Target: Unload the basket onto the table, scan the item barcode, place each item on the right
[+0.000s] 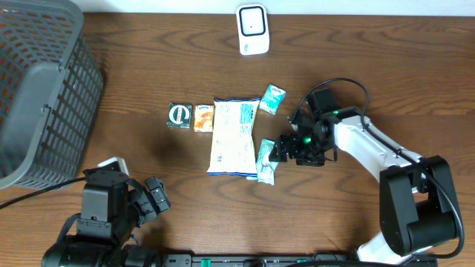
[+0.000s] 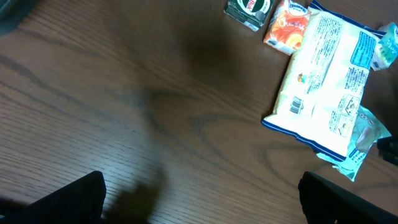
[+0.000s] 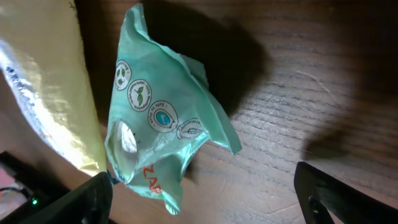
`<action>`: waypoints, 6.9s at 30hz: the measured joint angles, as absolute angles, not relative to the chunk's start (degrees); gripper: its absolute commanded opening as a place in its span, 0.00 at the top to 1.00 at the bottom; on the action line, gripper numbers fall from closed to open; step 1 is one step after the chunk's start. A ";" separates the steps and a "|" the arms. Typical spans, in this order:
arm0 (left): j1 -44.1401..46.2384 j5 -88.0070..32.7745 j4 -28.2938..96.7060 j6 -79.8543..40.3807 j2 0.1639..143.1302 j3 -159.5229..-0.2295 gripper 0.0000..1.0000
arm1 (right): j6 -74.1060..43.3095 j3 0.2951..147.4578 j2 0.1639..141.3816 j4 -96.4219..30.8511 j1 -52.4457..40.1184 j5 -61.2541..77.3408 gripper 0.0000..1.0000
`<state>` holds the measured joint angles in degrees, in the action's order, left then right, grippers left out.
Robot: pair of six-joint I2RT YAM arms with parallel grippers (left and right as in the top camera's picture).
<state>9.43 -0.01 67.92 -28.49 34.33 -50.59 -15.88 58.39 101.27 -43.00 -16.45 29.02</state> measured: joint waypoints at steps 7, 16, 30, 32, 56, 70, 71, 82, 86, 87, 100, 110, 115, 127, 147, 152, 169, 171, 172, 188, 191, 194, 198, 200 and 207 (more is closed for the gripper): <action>9.43 -0.01 67.92 -28.49 34.33 -50.59 0.02 | -18.28 58.54 101.27 -47.83 -16.75 24.80 0.13; 9.43 -0.03 67.92 -28.49 34.33 -50.59 0.02 | -18.72 68.20 101.10 -60.01 -17.91 16.88 0.29; 9.43 -0.01 67.94 -28.49 34.33 -50.59 0.02 | -19.49 69.82 100.75 -51.40 -29.47 16.86 0.89; 9.43 -0.03 67.94 -28.49 34.33 -50.59 0.02 | -20.38 69.28 100.75 -49.82 -30.50 16.78 0.92; 9.43 -0.01 67.92 -28.49 34.33 -50.59 0.02 | -24.38 64.31 100.77 -55.75 -28.18 -2.98 0.64; 9.43 -0.03 67.92 -28.49 34.33 -50.59 0.02 | -20.67 72.84 100.73 -60.93 -37.19 -6.63 0.32; 9.43 -0.03 67.92 -28.49 34.33 -50.59 0.02 | -21.21 72.31 100.73 -60.07 -37.95 -7.55 0.31; 9.43 -0.03 67.92 -28.49 34.33 -50.59 0.03 | -28.16 63.57 100.73 -54.22 -41.23 -18.20 0.30; 9.43 -0.03 67.92 -28.49 34.33 -50.59 0.03 | -28.29 60.86 100.73 -51.07 -41.23 -19.16 0.30; 9.43 -0.03 67.92 -28.49 34.33 -50.59 0.02 | -28.29 60.16 100.73 -50.24 -41.23 -19.29 0.30; 9.43 -0.03 67.92 -28.49 34.33 -50.59 0.02 | -28.21 55.40 100.73 -47.55 -41.23 -19.79 0.54; 9.43 -0.03 67.94 -28.49 34.33 -50.59 0.02 | -28.62 54.63 100.25 -46.22 -39.62 -18.35 0.99; 9.43 -0.01 67.94 -28.49 34.33 -50.59 0.02 | -26.26 59.16 100.44 -50.04 -35.46 -9.04 0.99; 9.43 -0.01 67.92 -28.49 34.33 -50.59 0.02 | -5.80 67.66 100.62 -49.56 -21.45 37.26 0.99; 9.43 -0.03 67.94 -28.49 34.33 -50.59 0.02 | -9.72 43.38 100.64 -29.26 -4.97 56.80 0.82; 9.43 -0.03 67.94 -28.49 34.33 -50.59 0.02 | -10.50 43.59 100.64 -33.56 -0.97 50.50 0.73; 9.43 -0.03 67.92 -28.49 34.33 -50.59 0.02 | -9.80 62.33 100.62 -58.06 1.74 16.95 0.77; 9.43 -0.01 67.94 -28.49 34.33 -50.59 0.03 | -9.56 62.33 100.62 -58.35 1.69 15.90 0.60; 9.43 -0.01 67.92 -28.49 34.33 -50.59 0.02 | -9.76 62.33 100.62 -58.37 1.65 15.49 0.55; 9.43 -0.03 67.92 -28.49 34.33 -50.59 0.02 | -9.61 59.70 100.64 -52.23 -0.01 15.64 0.33; 9.43 -0.03 67.92 -28.49 34.33 -50.59 0.02 | -9.65 55.64 100.64 -46.94 -0.03 18.59 0.34; 9.43 -0.03 67.96 -28.49 34.33 -50.59 0.02 | -9.74 52.90 99.04 -42.28 -0.27 22.00 0.37; 9.43 -0.03 67.94 -28.49 34.33 -50.59 0.02 | -9.63 50.33 98.28 -38.35 -1.50 26.11 0.78; 9.43 -0.03 67.92 -28.49 34.33 -50.59 0.03 | -9.61 49.34 98.59 -37.80 -2.46 27.55 0.95; 9.43 -0.01 67.94 -28.49 34.33 -50.59 0.02 | -9.80 49.91 99.33 -39.81 -4.60 30.63 0.99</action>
